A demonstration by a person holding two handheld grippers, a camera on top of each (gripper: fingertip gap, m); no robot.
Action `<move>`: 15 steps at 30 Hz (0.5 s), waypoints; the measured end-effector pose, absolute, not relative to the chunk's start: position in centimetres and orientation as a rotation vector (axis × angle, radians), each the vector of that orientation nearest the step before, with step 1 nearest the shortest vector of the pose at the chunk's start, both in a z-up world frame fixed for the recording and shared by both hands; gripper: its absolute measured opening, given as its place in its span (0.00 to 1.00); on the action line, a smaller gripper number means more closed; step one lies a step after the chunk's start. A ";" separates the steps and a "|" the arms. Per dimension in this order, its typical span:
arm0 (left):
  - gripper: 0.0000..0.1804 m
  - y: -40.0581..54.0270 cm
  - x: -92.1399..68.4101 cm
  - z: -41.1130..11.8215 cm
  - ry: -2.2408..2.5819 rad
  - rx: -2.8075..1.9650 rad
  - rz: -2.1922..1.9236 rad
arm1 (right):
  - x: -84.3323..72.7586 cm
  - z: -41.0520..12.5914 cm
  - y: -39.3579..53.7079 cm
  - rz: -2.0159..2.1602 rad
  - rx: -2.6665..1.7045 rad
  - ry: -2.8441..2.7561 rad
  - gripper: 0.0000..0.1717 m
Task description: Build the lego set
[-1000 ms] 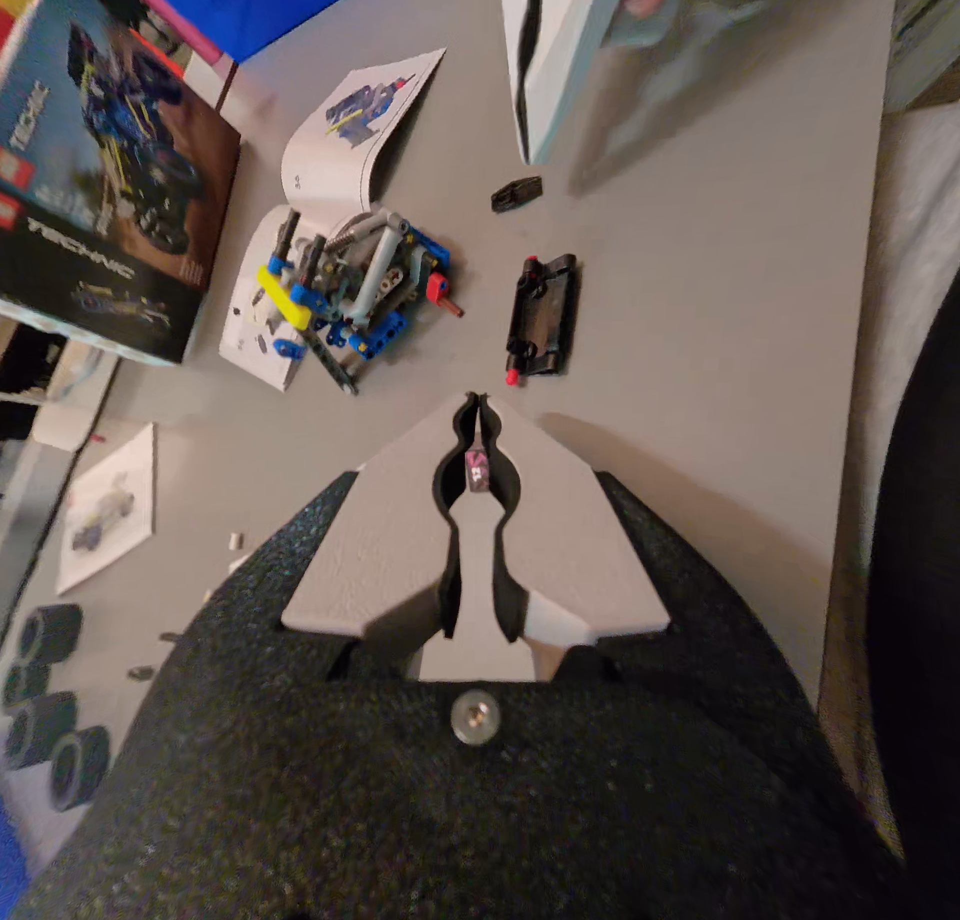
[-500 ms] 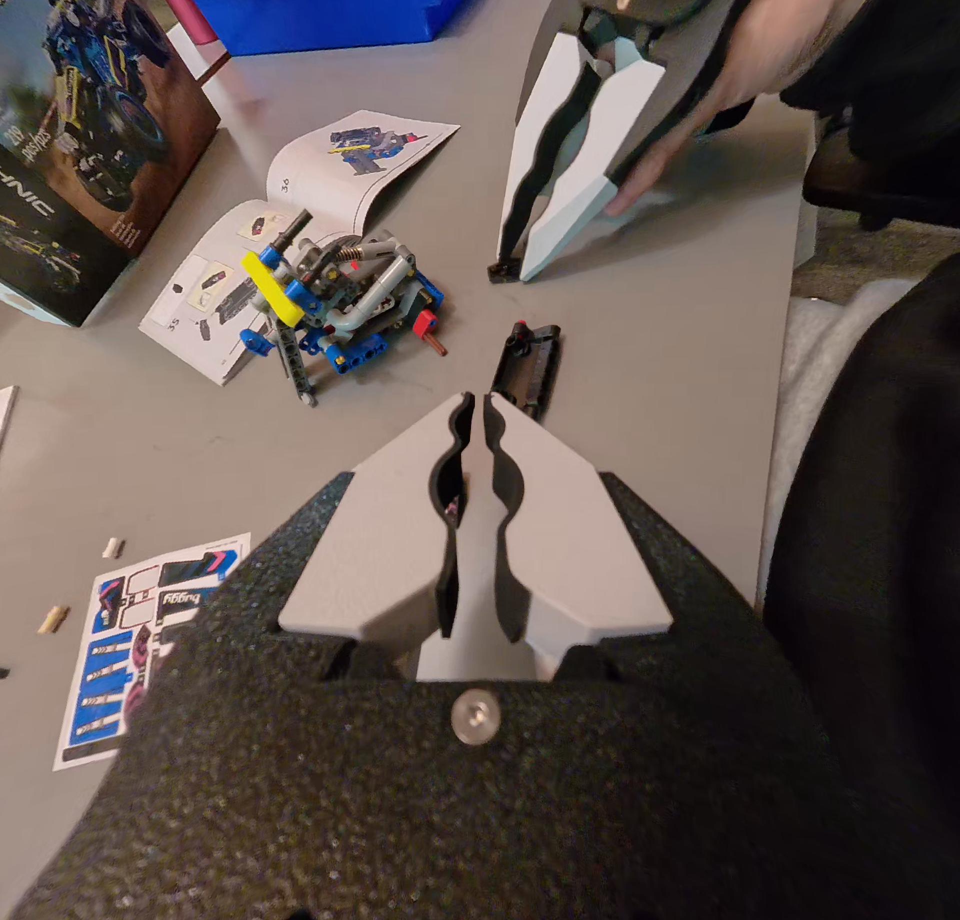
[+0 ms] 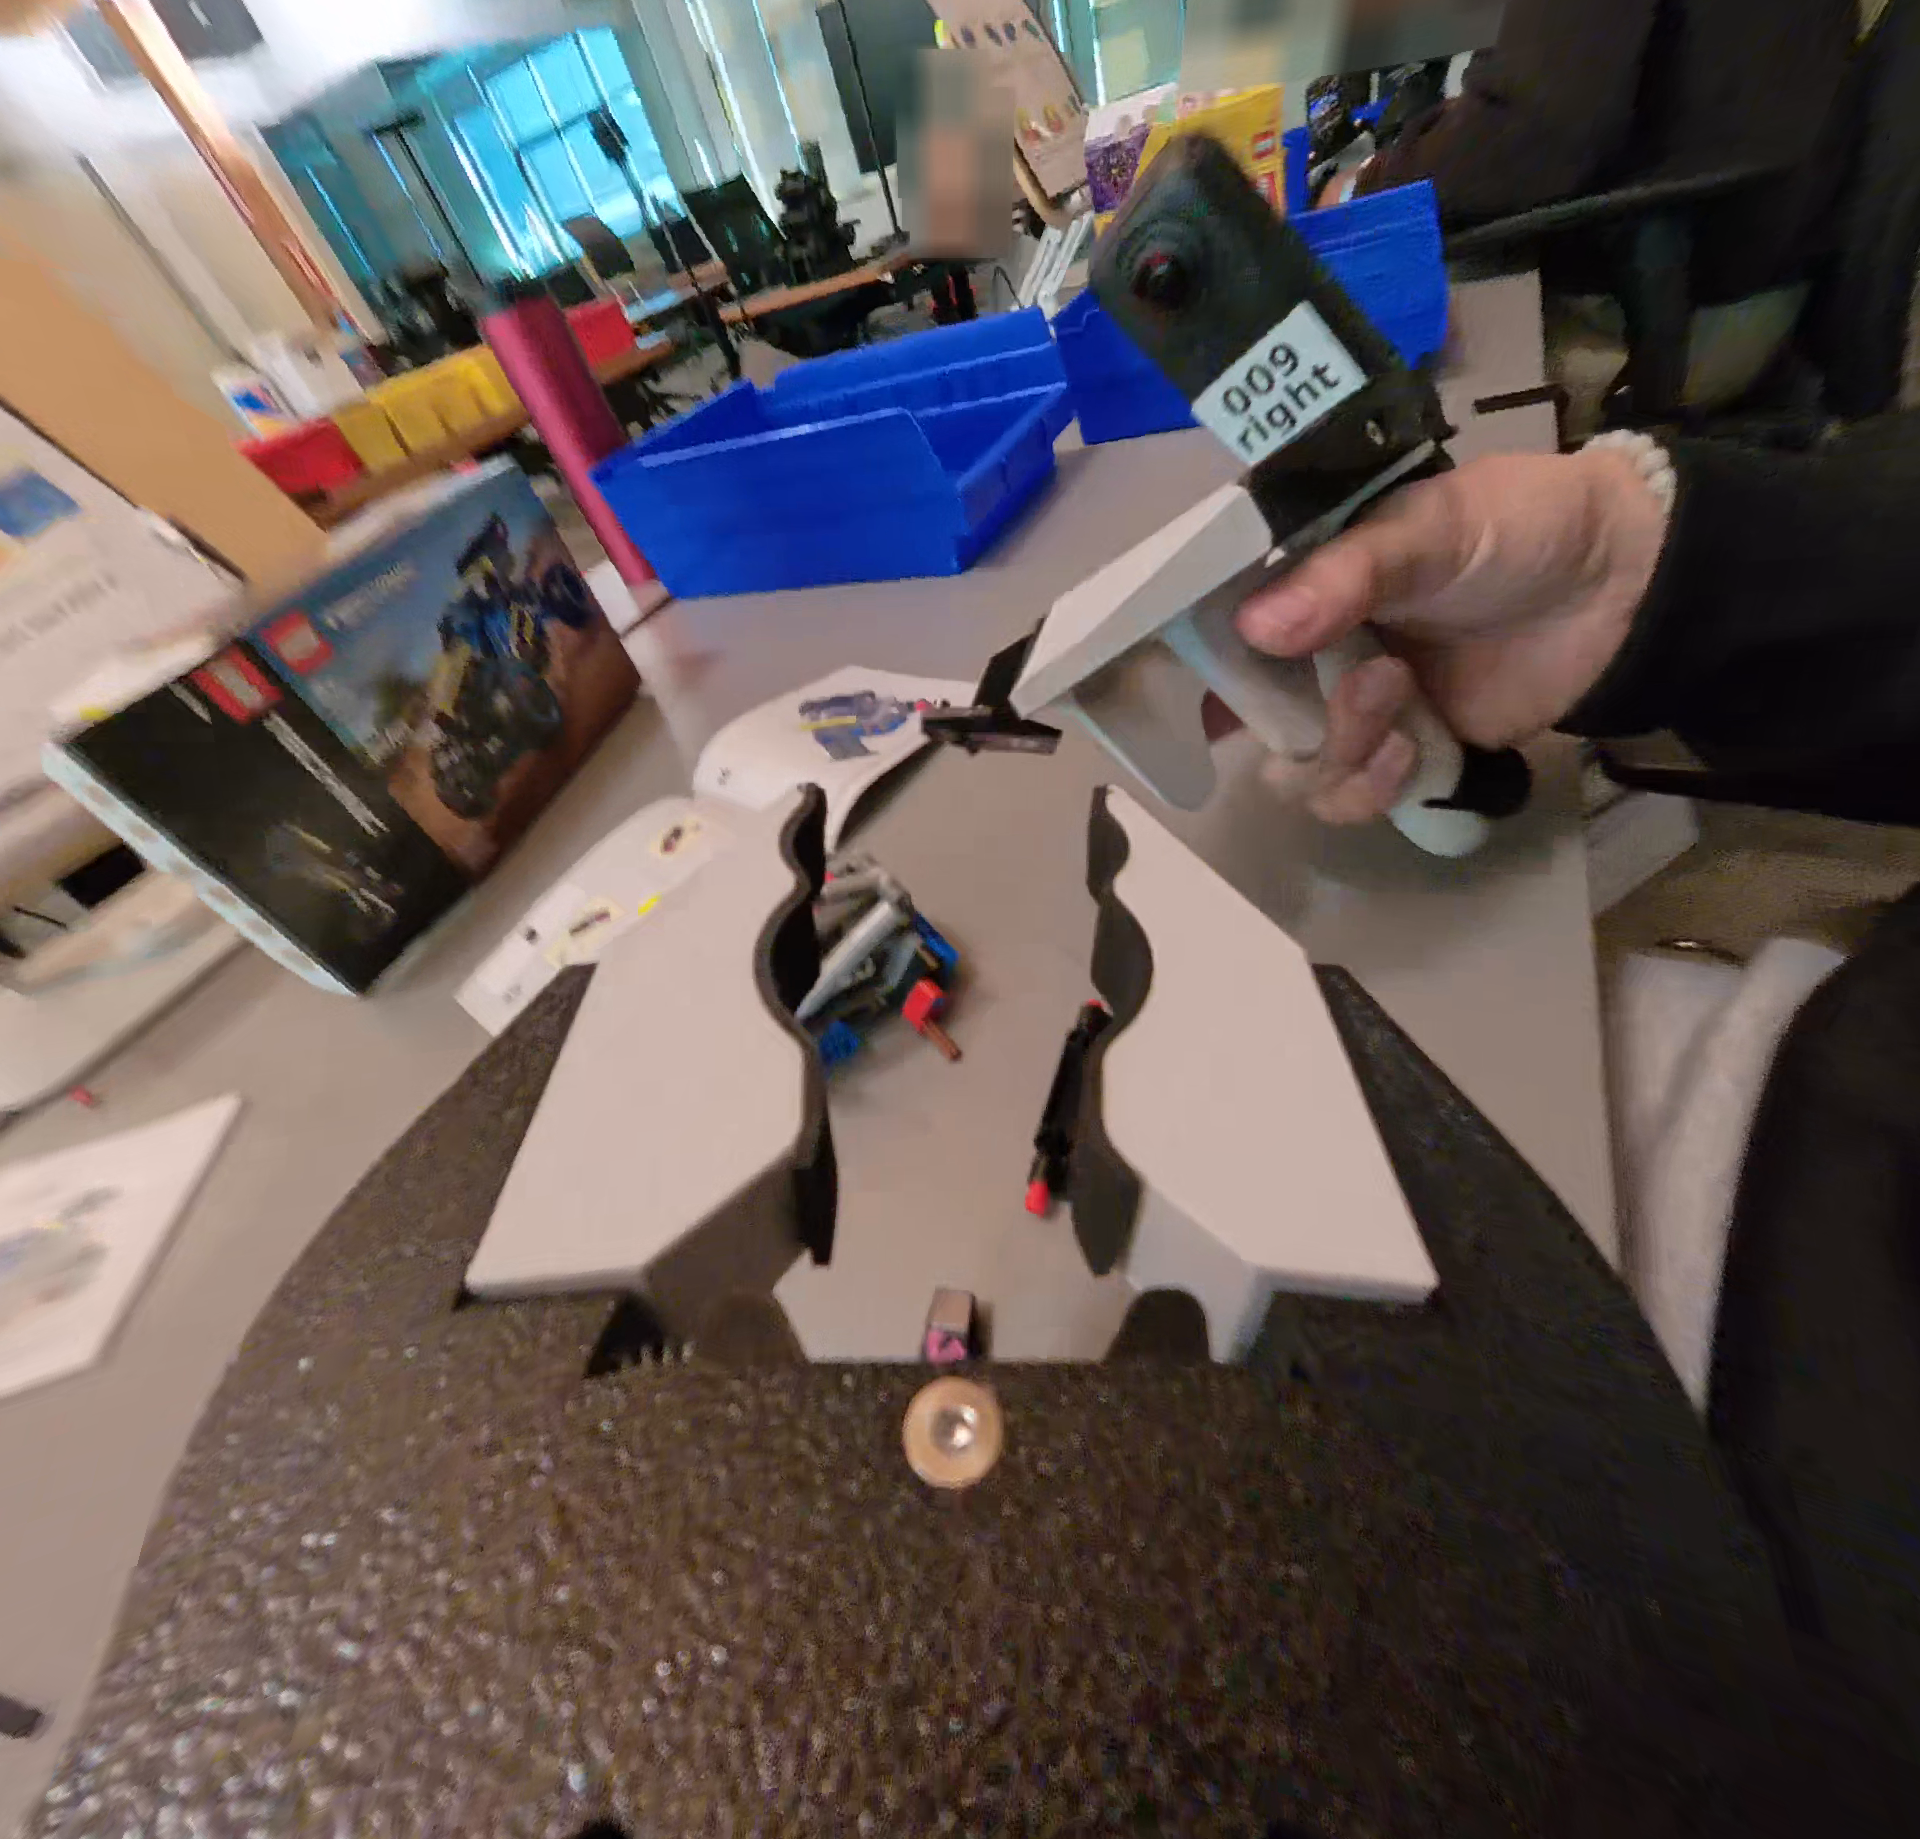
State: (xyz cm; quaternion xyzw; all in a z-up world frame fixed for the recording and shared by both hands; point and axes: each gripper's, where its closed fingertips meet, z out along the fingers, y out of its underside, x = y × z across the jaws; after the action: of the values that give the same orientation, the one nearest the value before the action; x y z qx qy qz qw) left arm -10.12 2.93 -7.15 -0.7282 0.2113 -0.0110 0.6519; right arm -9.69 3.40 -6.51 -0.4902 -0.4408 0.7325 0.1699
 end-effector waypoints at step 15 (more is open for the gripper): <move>0.16 2.6 -8.4 -3.9 0.592 -1.552 0.073 | -9.2 -3.0 0.8 2.772 -1.267 -0.913 0.07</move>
State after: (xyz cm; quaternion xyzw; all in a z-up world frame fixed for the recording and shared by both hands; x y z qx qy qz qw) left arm -8.37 2.57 -3.91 -0.6896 0.2631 0.0326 0.6739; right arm -9.21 0.84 -3.03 -0.3982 -0.2870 0.8710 -0.0199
